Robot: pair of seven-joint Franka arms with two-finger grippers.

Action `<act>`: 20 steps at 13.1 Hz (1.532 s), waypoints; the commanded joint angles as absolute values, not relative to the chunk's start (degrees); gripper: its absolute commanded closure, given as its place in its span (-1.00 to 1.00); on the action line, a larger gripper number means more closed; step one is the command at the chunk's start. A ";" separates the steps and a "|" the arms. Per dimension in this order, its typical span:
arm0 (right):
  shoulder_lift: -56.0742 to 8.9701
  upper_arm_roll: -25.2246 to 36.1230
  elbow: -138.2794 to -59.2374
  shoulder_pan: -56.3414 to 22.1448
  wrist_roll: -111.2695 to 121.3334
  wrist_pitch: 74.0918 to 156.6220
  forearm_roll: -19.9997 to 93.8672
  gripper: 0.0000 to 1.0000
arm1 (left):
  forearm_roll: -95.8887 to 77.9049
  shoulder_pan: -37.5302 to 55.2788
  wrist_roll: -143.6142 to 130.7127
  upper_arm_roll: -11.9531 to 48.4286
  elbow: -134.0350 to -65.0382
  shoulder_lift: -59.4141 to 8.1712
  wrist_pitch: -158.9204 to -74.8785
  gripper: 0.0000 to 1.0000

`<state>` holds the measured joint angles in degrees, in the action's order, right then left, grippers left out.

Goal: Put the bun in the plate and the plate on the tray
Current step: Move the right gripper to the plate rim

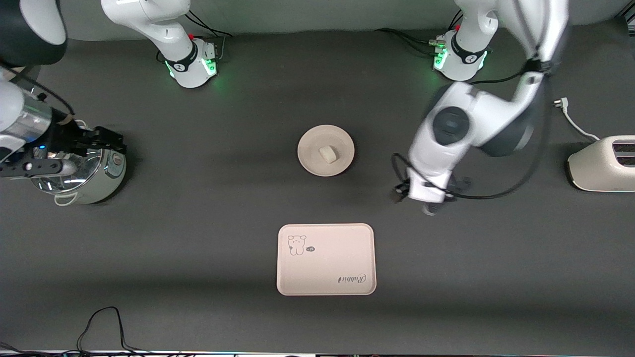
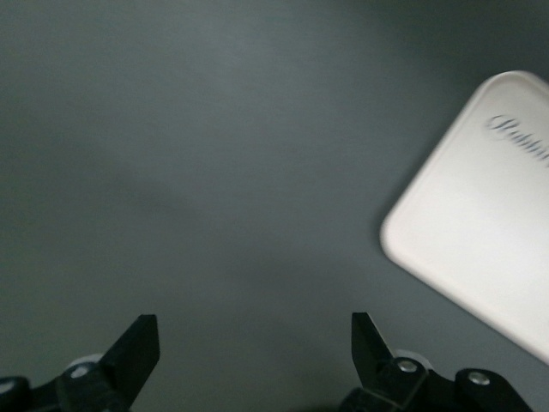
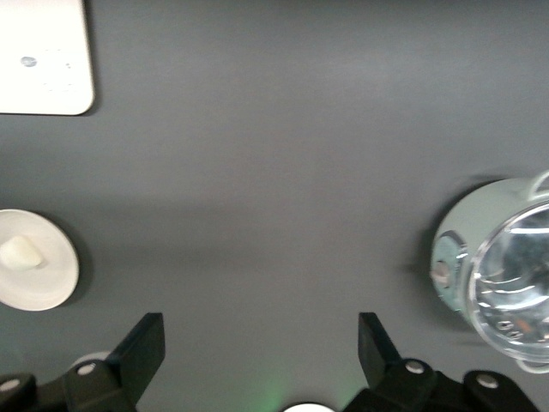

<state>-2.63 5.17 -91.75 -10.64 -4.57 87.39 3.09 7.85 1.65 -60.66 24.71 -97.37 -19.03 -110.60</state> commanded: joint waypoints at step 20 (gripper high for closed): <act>3.96 0.80 -118.96 -43.24 -36.12 119.48 14.77 -1.00 | -0.09 9.14 -10.02 -9.32 -97.12 -0.18 -92.20 -1.00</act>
<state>1.81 1.49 -110.82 -43.04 -35.68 111.86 13.61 0.49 7.58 -10.71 -8.04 -94.89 -2.50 -91.68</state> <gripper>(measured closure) 0.000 0.000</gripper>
